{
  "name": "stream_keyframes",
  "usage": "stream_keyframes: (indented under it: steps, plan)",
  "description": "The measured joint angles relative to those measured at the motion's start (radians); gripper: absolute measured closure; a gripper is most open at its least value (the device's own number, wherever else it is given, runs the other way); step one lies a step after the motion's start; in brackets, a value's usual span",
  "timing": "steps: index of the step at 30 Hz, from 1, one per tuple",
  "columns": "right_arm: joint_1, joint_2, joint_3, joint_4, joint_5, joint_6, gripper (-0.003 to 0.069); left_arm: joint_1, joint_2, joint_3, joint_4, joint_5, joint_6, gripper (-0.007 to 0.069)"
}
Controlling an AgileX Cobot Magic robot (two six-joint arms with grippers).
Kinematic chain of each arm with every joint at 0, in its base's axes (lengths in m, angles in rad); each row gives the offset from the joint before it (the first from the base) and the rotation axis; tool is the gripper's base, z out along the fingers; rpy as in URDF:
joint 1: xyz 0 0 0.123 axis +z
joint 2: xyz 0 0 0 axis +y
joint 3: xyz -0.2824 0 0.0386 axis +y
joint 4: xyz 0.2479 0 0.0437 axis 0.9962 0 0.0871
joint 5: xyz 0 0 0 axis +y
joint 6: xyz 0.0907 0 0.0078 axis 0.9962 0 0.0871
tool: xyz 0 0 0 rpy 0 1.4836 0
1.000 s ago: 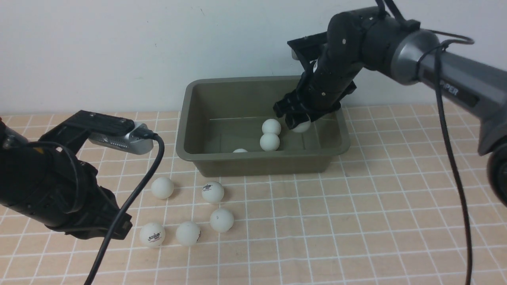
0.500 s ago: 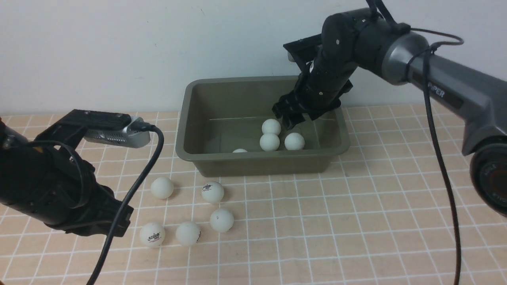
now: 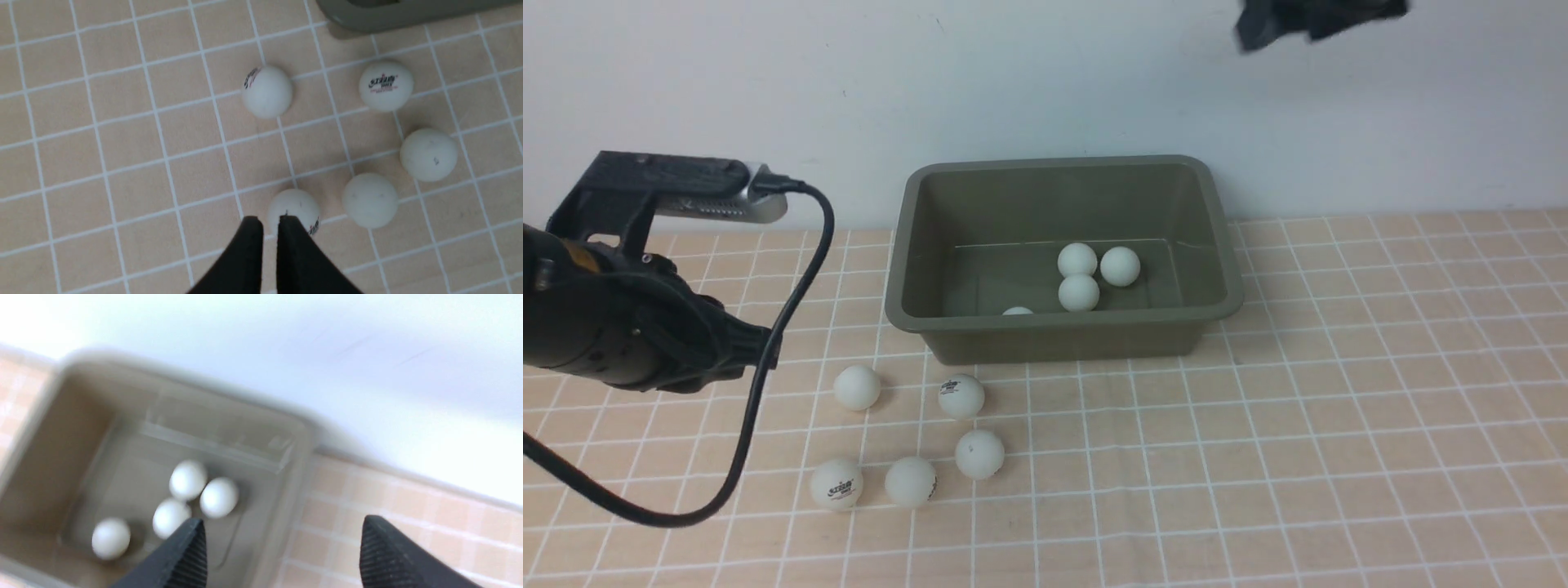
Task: Put the table tennis balls into the box on the light coffee tablecloth.
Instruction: 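Reach for and grasp a ping pong ball on the table beside the basket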
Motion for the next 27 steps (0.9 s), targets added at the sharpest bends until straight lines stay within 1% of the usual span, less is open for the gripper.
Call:
stream_keyframes:
  steps: [4, 5, 6, 8, 10, 12, 13, 14, 16, 20, 27]
  plan:
    - [-0.092, -0.162, 0.052, 0.011, 0.006, -0.025, 0.0202, 0.000, 0.073, 0.000, -0.026, -0.042, 0.032, 0.0511]
    - [-0.119, -0.214, 0.082, 0.011, 0.009, -0.041, 0.0202, 0.000, 0.105, 0.000, -0.039, -0.061, 0.043, 0.0464]
    - [-0.132, -0.240, 0.098, 0.011, 0.009, -0.047, 0.0202, 0.000, 0.121, 0.000, -0.044, -0.071, 0.050, 0.0449]
    - [-0.173, -0.333, 0.170, 0.011, 0.014, -0.063, 0.0202, 0.000, 0.182, -0.004, -0.066, -0.103, 0.066, 0.0365]
    - [-0.193, -0.414, 0.241, 0.001, 0.020, -0.071, 0.0202, 0.000, 0.233, -0.022, -0.082, -0.115, 0.069, 0.0289]
    - [-0.196, -0.484, 0.304, -0.017, 0.023, -0.078, 0.0202, 0.000, 0.276, -0.051, -0.091, -0.121, 0.071, 0.0232]
    - [-0.196, -0.500, 0.311, -0.021, 0.023, -0.077, 0.0202, 0.000, 0.284, -0.055, -0.091, -0.122, 0.073, 0.0221]
    - [-0.196, -0.560, 0.372, -0.036, 0.026, -0.084, 0.0206, 0.000, 0.319, -0.094, -0.093, -0.122, 0.079, 0.0185]
    - [-0.196, -0.633, 0.432, -0.051, 0.027, -0.092, 0.0219, 0.000, 0.359, -0.131, -0.094, -0.122, 0.090, 0.0159]
    - [-0.196, -0.769, 0.568, -0.084, 0.027, -0.102, 0.0268, 0.000, 0.433, -0.207, -0.096, -0.118, 0.113, 0.0145]
    - [-0.196, -0.985, 0.763, -0.106, 0.028, -0.103, 0.0396, 0.000, 0.526, -0.290, -0.100, -0.094, 0.117, 0.0145]
